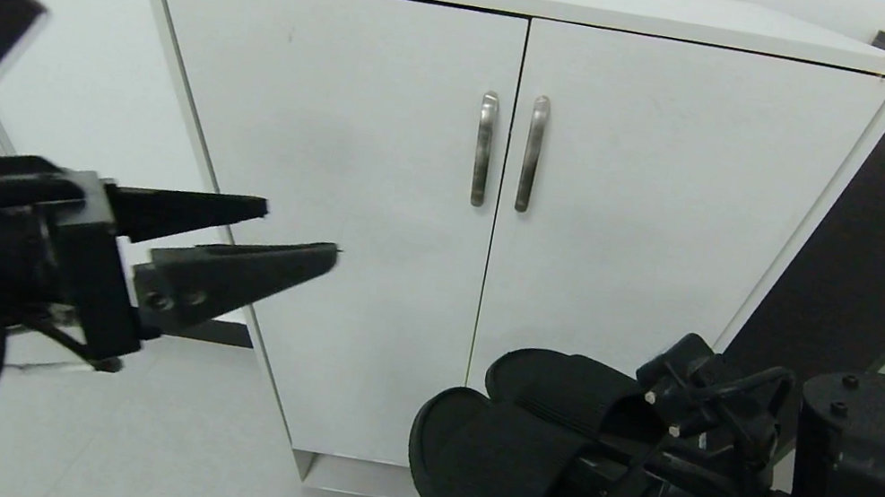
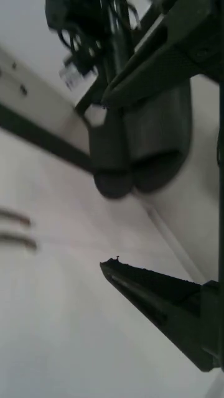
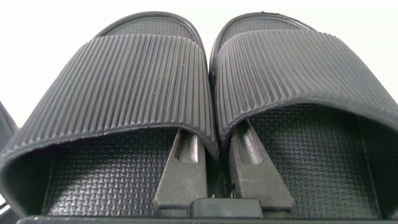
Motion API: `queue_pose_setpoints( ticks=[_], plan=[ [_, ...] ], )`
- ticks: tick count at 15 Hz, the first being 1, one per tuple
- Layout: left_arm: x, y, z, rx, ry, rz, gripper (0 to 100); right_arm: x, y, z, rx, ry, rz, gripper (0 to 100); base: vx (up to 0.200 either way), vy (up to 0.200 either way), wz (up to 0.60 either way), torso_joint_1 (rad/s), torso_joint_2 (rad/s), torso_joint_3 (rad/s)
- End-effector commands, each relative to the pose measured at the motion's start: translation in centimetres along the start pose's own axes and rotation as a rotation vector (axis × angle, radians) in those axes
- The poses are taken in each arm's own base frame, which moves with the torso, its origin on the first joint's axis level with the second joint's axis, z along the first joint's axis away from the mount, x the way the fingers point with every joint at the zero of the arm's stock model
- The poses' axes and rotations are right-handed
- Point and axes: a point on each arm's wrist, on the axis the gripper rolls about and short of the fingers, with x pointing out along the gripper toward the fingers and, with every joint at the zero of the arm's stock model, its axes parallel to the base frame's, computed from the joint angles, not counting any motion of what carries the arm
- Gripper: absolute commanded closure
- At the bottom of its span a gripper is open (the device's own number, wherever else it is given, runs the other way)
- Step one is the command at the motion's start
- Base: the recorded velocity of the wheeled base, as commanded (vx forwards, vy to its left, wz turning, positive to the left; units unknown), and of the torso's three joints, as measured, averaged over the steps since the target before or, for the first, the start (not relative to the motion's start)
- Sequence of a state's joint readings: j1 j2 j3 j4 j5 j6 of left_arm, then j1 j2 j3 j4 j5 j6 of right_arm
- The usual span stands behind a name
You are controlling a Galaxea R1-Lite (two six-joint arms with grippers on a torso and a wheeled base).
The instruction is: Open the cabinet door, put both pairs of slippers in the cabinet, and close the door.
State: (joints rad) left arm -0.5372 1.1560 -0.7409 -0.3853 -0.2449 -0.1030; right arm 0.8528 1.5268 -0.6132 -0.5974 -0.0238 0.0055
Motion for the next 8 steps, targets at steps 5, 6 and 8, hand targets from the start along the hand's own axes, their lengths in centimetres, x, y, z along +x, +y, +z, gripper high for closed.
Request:
queue_pose_setpoints(
  ticks=[5, 6, 8],
  plan=[
    [9.3, -1.9, 2.0, -0.032, 0.034, -0.140, 0, 0.2, 0.2, -0.9, -0.004, 0.032, 0.037, 100, 0.000, 0.000, 0.00, 0.000, 0.00, 0.000],
    [9.8, -1.9, 2.2, -0.032, 0.028, -0.142, 0, 0.2, 0.2, -1.0, -0.004, 0.029, 0.050, 100, 0.000, 0.000, 0.00, 0.000, 0.00, 0.000],
    [11.9, -1.8, 2.4, -0.045, 0.039, -0.193, 0, 0.3, 0.2, -1.0, -0.005, 0.026, 0.062, 100, 0.000, 0.000, 0.00, 0.000, 0.00, 0.000]
  ],
)
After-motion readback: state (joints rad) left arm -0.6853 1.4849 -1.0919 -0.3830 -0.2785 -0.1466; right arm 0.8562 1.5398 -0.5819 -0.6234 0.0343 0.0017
